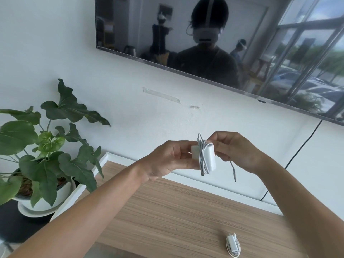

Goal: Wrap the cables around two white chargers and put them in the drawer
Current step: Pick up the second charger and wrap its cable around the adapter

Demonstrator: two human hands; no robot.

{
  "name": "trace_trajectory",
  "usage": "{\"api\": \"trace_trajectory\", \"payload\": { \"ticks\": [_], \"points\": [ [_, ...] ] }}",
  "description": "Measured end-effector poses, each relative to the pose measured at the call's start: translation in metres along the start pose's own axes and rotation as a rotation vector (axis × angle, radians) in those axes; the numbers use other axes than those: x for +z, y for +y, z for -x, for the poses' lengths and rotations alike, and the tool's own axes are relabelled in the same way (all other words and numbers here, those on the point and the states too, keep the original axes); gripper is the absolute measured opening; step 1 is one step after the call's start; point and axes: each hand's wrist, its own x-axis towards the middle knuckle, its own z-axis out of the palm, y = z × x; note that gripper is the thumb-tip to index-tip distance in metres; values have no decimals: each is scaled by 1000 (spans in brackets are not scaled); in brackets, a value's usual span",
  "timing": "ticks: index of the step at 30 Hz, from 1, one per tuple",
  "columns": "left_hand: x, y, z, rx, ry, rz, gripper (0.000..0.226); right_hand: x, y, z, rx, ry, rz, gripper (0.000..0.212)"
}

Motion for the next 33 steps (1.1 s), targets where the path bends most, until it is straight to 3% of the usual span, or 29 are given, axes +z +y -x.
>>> {"api": "trace_trajectory", "payload": {
  "ticks": [7, 16, 21, 27, 33],
  "points": [
    [-3, -1, -4, 66, 121, 190, 36, 15, 17, 3, 63, 43, -124, 27],
    [-10, -9, -7, 85, 227, 281, 35, 35, 30, 16, 147, 50, -10, 29],
    [-16, -14, -10, 53, 317, 229, 43, 36, 20, 33, 92, 78, 368, 25],
    [-12, -15, -14, 32, 357, 146, 43, 40, 9, 52, -105, 170, 815, 27],
    [-9, -11, -19, 14, 390, 98, 44, 36, 2, 59, -258, 358, 959, 17]
  ]
}}
